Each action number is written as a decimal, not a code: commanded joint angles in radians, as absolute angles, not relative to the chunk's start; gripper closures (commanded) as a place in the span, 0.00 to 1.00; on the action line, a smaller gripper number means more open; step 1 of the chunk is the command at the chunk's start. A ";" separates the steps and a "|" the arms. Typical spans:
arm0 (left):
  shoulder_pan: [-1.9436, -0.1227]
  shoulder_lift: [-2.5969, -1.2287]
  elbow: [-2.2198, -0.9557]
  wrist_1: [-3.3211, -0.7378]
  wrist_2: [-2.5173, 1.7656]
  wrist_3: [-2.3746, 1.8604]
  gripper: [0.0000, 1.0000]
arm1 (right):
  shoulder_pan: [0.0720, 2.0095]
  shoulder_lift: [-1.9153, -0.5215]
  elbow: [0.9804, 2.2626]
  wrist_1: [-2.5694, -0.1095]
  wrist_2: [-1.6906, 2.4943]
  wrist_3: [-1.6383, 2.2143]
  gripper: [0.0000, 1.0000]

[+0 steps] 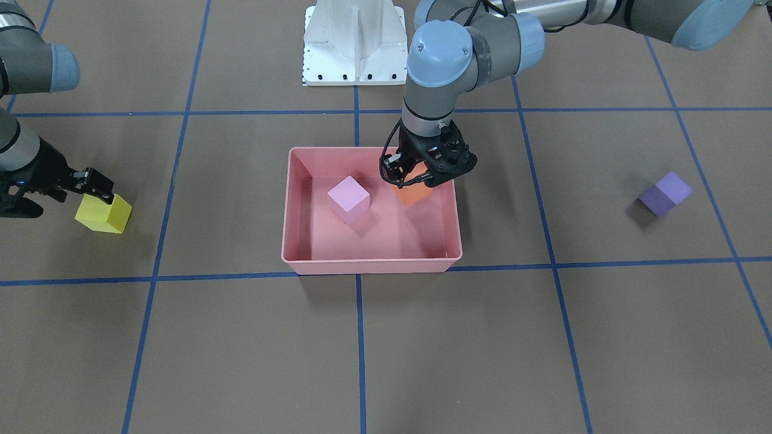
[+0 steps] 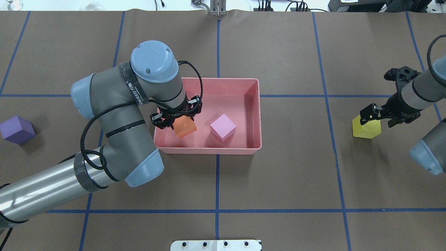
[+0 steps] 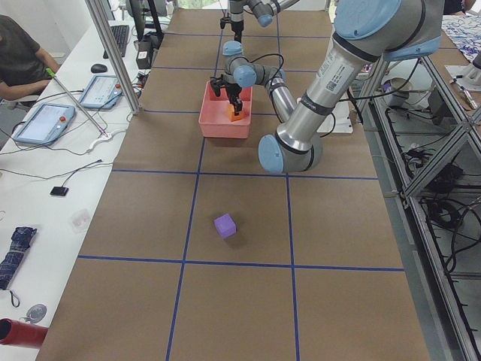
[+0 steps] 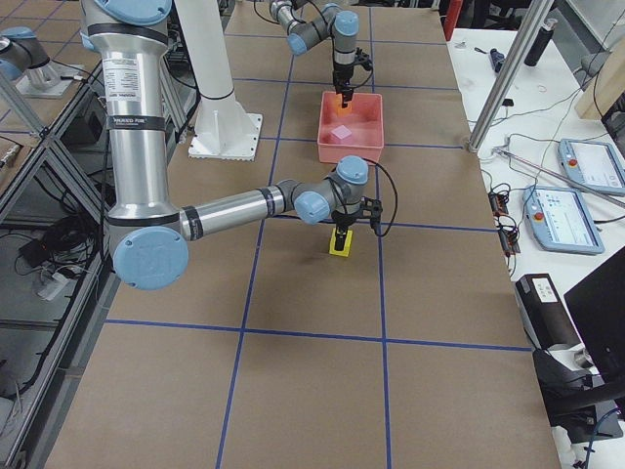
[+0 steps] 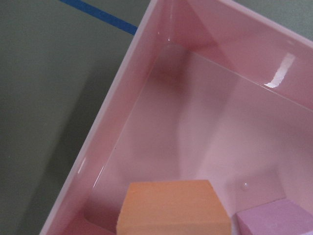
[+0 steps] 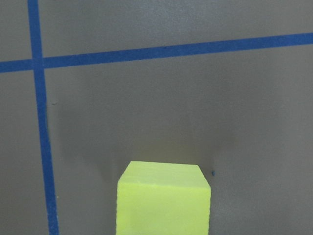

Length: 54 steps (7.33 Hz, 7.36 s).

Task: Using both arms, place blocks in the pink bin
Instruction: 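Drop the orange cube into the bin while the right gripper grasps the yellow cube, then carry the yellow cube into the bin and release it while the left gripper withdraws, then grasp the purple cube with the left gripper while the right gripper withdraws, then carry the purple cube into the bin and release it with the left gripper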

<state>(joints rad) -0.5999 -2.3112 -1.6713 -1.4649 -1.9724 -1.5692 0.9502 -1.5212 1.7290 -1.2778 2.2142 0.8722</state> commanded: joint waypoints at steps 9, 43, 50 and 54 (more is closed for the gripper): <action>-0.828 -2.141 -1.929 -1.425 -2.094 -1.253 0.00 | 0.955 -1.467 1.813 -1.346 2.232 0.914 1.00; -0.992 -1.974 -1.814 -1.577 -2.372 -1.438 1.00 | 0.902 -1.176 1.816 -1.394 2.163 1.429 0.01; -0.615 -2.336 -1.683 -1.548 -2.115 -1.759 1.00 | 0.937 -1.287 1.804 -1.387 2.158 1.230 0.00; -0.568 -2.349 -1.600 -1.618 -2.056 -1.755 0.37 | 0.937 -1.289 1.804 -1.387 2.158 1.232 0.01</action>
<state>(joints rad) -0.5864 -2.3485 -1.6201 -1.5972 -2.0816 -1.7547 0.9372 -1.2887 1.8035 -1.3867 2.1579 1.2309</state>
